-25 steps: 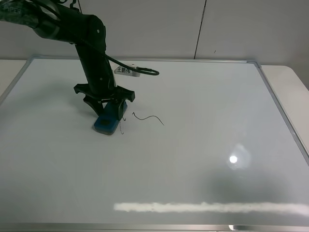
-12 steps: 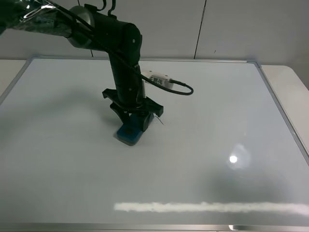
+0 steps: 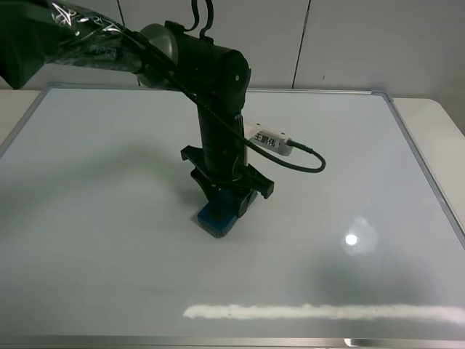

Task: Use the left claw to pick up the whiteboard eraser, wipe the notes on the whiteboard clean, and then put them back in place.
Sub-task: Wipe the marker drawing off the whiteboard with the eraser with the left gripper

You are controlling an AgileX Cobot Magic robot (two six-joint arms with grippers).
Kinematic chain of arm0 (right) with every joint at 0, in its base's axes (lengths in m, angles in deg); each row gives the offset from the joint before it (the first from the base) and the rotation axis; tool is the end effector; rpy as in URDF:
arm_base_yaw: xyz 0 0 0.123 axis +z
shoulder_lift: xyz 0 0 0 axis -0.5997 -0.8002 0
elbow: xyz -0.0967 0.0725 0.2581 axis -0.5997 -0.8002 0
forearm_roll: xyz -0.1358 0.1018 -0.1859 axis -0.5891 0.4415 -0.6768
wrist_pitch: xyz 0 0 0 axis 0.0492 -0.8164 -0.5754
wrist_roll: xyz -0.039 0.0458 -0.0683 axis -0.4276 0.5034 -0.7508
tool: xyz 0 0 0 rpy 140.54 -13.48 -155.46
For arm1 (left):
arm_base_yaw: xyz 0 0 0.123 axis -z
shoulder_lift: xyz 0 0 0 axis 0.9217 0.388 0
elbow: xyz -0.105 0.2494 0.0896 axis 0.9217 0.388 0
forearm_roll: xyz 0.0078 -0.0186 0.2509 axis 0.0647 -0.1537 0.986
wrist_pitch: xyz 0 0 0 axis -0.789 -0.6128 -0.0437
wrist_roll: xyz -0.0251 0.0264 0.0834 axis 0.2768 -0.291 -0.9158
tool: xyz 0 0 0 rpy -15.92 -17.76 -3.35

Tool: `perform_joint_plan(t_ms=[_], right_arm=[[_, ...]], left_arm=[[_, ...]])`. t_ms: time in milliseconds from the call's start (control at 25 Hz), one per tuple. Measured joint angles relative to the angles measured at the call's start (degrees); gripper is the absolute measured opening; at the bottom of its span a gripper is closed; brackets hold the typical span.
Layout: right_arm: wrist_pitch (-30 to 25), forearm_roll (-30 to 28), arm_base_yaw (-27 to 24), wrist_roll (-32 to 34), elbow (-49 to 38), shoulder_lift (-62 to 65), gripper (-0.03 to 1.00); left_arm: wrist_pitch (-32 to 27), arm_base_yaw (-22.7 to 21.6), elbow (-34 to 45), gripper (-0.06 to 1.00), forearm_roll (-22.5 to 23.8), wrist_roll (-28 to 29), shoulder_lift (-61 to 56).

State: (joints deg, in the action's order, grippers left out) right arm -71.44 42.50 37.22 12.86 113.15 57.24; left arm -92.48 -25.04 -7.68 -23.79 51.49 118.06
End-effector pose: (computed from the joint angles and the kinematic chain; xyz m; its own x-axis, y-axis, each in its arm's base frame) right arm -0.0039 -0.0123 0.2745 -0.4602 -0.0078 -0.8878 0.1112 0.9916 -0.0664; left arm 0.3150 -0.3008 0.1231 -0.8369 0.5474 0.0091 0.5418 0.8305 -0.1290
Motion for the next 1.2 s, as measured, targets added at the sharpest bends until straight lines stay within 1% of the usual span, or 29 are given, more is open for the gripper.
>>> perform_joint_plan(t_ms=[240, 400, 520, 640, 800, 880, 1040, 1160, 1200], right_arm=[[0.0, 0.0, 0.0, 0.0, 0.0, 0.0, 0.99], [0.0, 0.0, 0.0, 0.0, 0.0, 0.0, 0.99], [0.0, 0.0, 0.0, 0.0, 0.0, 0.0, 0.99], [0.0, 0.0, 0.0, 0.0, 0.0, 0.0, 0.99], [0.0, 0.0, 0.0, 0.0, 0.0, 0.0, 0.99], [0.0, 0.0, 0.0, 0.0, 0.0, 0.0, 0.99], [0.0, 0.0, 0.0, 0.0, 0.0, 0.0, 0.99], [0.0, 0.0, 0.0, 0.0, 0.0, 0.0, 0.99], [0.0, 0.0, 0.0, 0.0, 0.0, 0.0, 0.99]], left_arm=[[-3.7, -3.6, -4.7, 0.56, -0.2, -1.8, 2.3], [-4.5, -7.2, -7.9, 0.56, 0.8, -2.1, 4.0], [-3.9, -10.3, -8.5, 0.56, 1.4, -2.3, 4.2], [-3.1, -13.8, -8.6, 0.56, 2.6, -2.3, 4.2], [-3.0, -17.8, -8.7, 0.56, 6.1, -2.3, 4.1], [-3.0, -19.1, -8.9, 0.56, 7.5, -2.2, 4.1], [-3.0, -19.3, -8.9, 0.56, 7.9, -2.0, 4.1], [-3.0, -17.9, -8.9, 0.56, 8.6, -1.9, 4.1], [-3.0, -17.3, -8.9, 0.56, 9.5, -1.8, 4.1]])
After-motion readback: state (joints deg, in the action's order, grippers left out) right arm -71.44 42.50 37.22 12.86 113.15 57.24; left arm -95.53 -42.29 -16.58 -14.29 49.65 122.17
